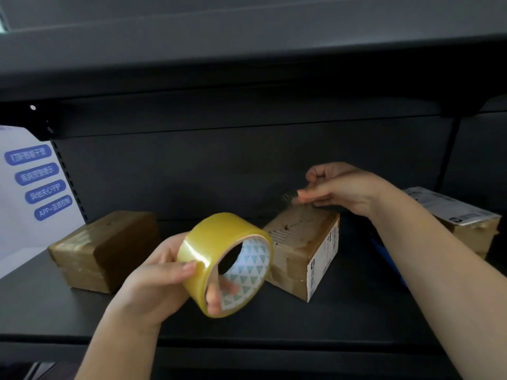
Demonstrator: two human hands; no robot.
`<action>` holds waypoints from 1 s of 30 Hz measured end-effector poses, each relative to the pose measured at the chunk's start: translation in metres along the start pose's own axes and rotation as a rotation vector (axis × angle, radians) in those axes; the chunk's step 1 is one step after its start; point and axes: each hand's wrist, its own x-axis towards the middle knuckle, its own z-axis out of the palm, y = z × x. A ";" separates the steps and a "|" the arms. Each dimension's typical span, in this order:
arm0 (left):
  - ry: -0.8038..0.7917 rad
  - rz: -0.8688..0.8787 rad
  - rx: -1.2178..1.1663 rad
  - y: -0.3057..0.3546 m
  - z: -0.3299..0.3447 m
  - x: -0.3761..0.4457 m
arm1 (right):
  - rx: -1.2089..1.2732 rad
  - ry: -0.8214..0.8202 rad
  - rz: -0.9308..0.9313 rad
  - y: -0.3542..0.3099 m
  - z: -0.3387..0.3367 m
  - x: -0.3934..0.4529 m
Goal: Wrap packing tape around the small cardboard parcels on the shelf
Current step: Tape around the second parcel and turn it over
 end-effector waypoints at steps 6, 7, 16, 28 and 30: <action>0.416 -0.266 0.216 0.008 0.017 0.004 | 0.002 0.108 0.047 0.008 -0.006 0.012; 0.496 -0.324 0.255 0.009 0.023 0.007 | 0.000 0.131 0.065 0.011 -0.006 0.015; 0.058 -0.002 -0.026 -0.003 0.006 0.000 | 0.032 0.097 -0.008 0.013 -0.020 0.024; 0.747 -0.447 0.232 0.017 0.033 0.005 | -0.146 0.286 0.009 0.036 -0.038 0.037; 0.751 -0.449 0.226 0.021 0.035 0.003 | -0.165 0.266 -0.002 0.032 -0.042 0.036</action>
